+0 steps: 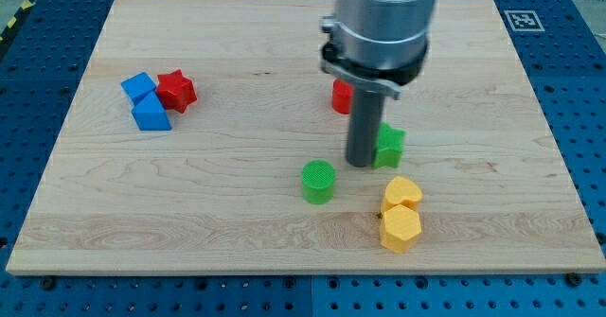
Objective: Push the green circle above the yellow heart
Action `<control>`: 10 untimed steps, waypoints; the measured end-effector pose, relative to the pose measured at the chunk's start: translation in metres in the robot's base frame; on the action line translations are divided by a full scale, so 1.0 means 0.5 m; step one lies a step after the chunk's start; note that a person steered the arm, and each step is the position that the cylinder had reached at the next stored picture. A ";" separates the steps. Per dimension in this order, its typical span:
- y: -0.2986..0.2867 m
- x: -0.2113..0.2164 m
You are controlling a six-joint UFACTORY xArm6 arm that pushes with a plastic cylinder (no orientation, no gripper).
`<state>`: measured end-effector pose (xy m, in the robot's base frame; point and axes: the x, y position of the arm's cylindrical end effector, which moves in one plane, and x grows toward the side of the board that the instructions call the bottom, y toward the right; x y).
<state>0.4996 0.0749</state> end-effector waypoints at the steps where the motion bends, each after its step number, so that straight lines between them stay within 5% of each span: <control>1: 0.066 -0.019; 4: 0.156 -0.038; 6: 0.035 0.015; 8: -0.143 -0.034; 10: -0.280 0.081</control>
<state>0.5401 -0.0653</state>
